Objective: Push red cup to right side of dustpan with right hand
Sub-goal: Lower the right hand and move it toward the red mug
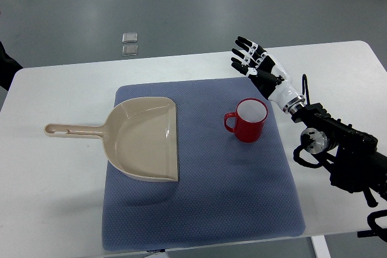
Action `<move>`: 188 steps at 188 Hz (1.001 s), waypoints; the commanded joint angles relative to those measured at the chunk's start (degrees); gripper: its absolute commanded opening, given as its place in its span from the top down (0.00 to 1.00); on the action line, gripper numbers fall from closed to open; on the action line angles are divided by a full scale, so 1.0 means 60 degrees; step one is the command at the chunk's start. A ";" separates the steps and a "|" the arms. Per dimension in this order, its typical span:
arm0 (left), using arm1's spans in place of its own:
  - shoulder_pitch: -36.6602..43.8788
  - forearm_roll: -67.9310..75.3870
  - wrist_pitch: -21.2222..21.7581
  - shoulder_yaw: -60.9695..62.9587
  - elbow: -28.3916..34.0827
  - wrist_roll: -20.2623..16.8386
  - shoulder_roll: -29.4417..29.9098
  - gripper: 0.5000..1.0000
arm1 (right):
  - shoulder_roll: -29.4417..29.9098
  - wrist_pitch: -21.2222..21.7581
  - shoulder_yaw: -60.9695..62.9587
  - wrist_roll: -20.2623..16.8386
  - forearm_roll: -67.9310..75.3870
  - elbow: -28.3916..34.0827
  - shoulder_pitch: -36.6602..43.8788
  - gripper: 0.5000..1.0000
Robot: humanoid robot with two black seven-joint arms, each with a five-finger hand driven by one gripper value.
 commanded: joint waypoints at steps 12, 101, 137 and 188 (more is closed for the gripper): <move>0.0000 0.0003 0.0001 0.0029 -0.0002 0.0000 0.0000 0.00 | -0.0002 -0.0003 -0.0008 0.0000 0.0000 -0.0003 0.0010 0.13; 0.0000 0.0003 0.0001 0.0000 -0.0002 0.0000 0.0000 0.00 | -0.1101 0.1609 -0.0170 0.0000 -0.0644 0.0422 0.0010 0.13; 0.0000 0.0003 0.0001 0.0015 -0.0016 0.0000 0.0000 0.00 | -0.2448 0.1949 -0.0170 0.0000 -0.1831 0.0949 -0.0078 0.13; -0.0029 0.0003 0.0001 0.0029 -0.0031 0.0000 0.0000 0.00 | -0.3606 0.1949 -0.0155 0.0000 -0.3340 0.1828 -0.0562 0.13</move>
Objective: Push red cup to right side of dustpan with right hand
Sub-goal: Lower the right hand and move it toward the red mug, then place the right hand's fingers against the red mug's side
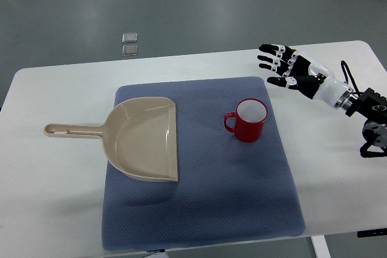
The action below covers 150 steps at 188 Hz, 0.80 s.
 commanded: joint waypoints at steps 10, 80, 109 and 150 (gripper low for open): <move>-0.0010 -0.0001 0.0001 0.0001 0.0013 0.0000 0.0000 0.00 | -0.0424 0.0000 0.0016 0.0000 -0.0784 0.0332 -0.0246 0.13; -0.0010 -0.0001 0.0001 0.0001 -0.0001 0.0000 0.0000 0.00 | -0.0790 0.0000 -0.0058 0.0000 -0.2307 0.0903 -0.0803 0.13; -0.0010 -0.0001 0.0001 -0.0014 -0.0001 0.0015 0.0000 0.00 | -0.0673 0.0000 -0.0058 0.0000 -0.2322 0.0903 -0.0906 0.13; -0.0010 -0.0001 0.0001 -0.0014 0.0013 0.0015 0.0000 0.00 | -0.0365 0.0000 -0.0058 0.0000 -0.2336 0.0889 -0.1096 0.13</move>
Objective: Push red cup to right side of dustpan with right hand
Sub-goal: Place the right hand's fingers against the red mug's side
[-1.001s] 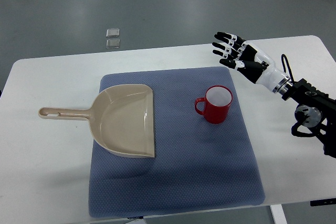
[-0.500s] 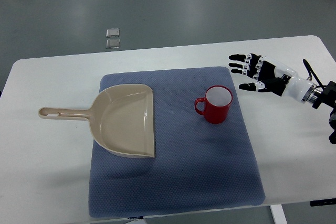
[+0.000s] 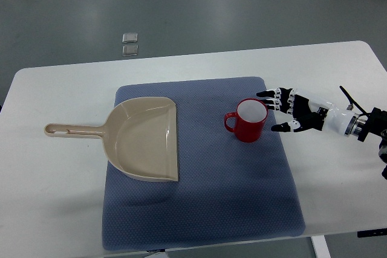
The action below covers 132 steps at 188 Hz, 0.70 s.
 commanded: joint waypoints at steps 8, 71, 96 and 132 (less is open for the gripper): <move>0.0000 -0.0001 0.0001 -0.0004 0.0014 0.0001 0.0000 0.00 | 0.0280 0.0000 0.0000 0.0000 -0.0014 -0.0003 -0.0096 0.13; 0.0000 -0.0001 0.0001 -0.0004 0.0028 0.0001 0.0000 0.00 | 0.0910 -0.0385 -0.0029 0.0000 -0.0029 -0.0164 -0.0199 0.13; 0.0000 -0.0001 0.0001 -0.0004 0.0043 0.0001 0.0000 0.00 | 0.1188 -0.0443 -0.0014 0.0000 -0.0058 -0.0428 -0.0199 0.13; 0.0000 -0.0001 0.0001 -0.0019 0.0043 0.0001 0.0000 0.00 | 0.1584 -0.0663 -0.0014 0.0000 -0.0058 -0.0648 -0.0184 0.13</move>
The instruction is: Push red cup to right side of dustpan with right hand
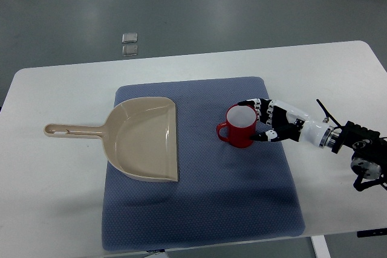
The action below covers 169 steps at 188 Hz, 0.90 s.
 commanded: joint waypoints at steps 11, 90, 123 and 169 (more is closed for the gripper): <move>0.0000 -0.0001 0.0000 -0.0016 0.0000 0.0000 0.0000 0.00 | 0.0264 -0.0228 -0.0010 -0.0005 -0.0003 -0.0061 0.0011 0.13; 0.0000 -0.0001 0.0000 -0.0016 0.0000 0.0000 0.0000 0.00 | 0.0587 -0.0374 0.0005 -0.0005 -0.0003 -0.0178 0.0011 0.13; 0.0014 -0.0001 0.0000 -0.0016 0.0000 0.0000 0.0000 0.00 | 0.0557 -0.0272 0.0137 -0.0005 0.0114 -0.0178 0.0055 0.13; 0.0014 -0.0001 0.0000 -0.0016 0.0000 0.0000 0.0000 0.00 | 0.0528 -0.0257 0.0181 -0.0005 0.0172 -0.0163 0.0128 0.13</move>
